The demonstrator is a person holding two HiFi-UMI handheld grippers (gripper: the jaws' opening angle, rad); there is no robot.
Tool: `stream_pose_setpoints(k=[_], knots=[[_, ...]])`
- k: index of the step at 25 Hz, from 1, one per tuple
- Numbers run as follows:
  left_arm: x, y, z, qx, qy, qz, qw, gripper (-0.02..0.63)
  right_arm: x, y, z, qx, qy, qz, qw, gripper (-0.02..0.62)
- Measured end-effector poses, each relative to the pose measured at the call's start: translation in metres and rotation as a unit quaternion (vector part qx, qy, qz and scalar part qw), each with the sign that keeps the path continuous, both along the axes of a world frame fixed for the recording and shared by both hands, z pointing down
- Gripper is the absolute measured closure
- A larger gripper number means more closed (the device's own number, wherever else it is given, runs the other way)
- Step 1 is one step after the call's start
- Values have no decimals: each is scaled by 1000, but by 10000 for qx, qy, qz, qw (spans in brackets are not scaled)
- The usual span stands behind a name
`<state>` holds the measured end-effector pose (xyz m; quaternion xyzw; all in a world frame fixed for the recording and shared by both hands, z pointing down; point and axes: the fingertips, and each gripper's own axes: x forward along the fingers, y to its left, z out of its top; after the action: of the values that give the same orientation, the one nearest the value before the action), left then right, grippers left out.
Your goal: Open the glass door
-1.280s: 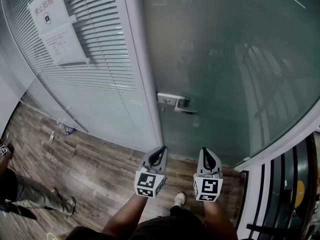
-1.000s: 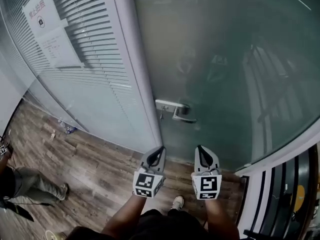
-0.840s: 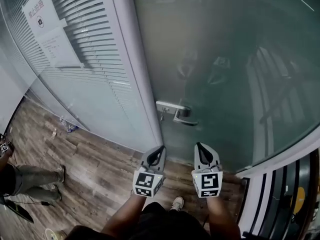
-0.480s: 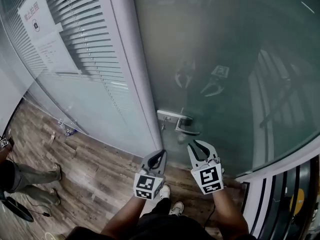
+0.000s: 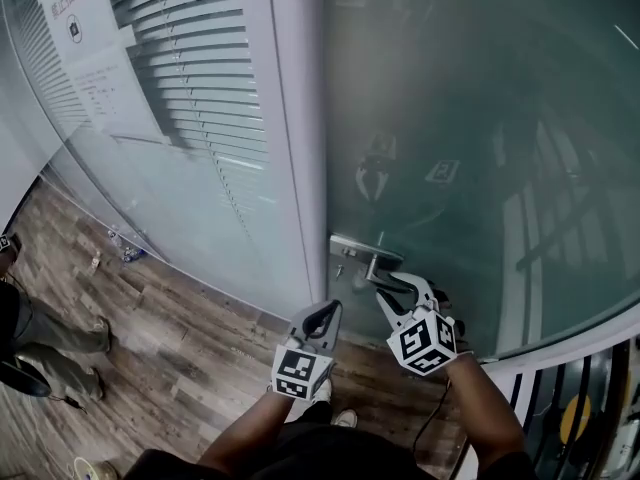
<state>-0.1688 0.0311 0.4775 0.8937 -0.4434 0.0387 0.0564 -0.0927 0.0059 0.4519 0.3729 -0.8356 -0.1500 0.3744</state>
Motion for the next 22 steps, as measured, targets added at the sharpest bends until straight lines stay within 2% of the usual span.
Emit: stream_pose_setpoints(k=[2,5,10,15,19,22], knots=[[1,-3,4,-36,1,48,10000,607,1,-7,9,-165,282,-89,9994,462],[1,-6,10,-97,7,92,9999,607,0,-12,31,-723,611,-263,9952,460],[-1,-15,12,-168,150,50,9997,607,-3,-22,48,-1477,720,-498,9852,462],[-3,-23,7,-103,203,60,9997,607,-10,-20,70,-2160,887,-898,9682,465],[-5,-20,10,-131,185,63,9997,607,-11,-22,75,-2242,857,-904,9665,549],[-1,-18,8,-197,244,142,9994,607,-12,-23,74,-2268,853,-954,9655,558]])
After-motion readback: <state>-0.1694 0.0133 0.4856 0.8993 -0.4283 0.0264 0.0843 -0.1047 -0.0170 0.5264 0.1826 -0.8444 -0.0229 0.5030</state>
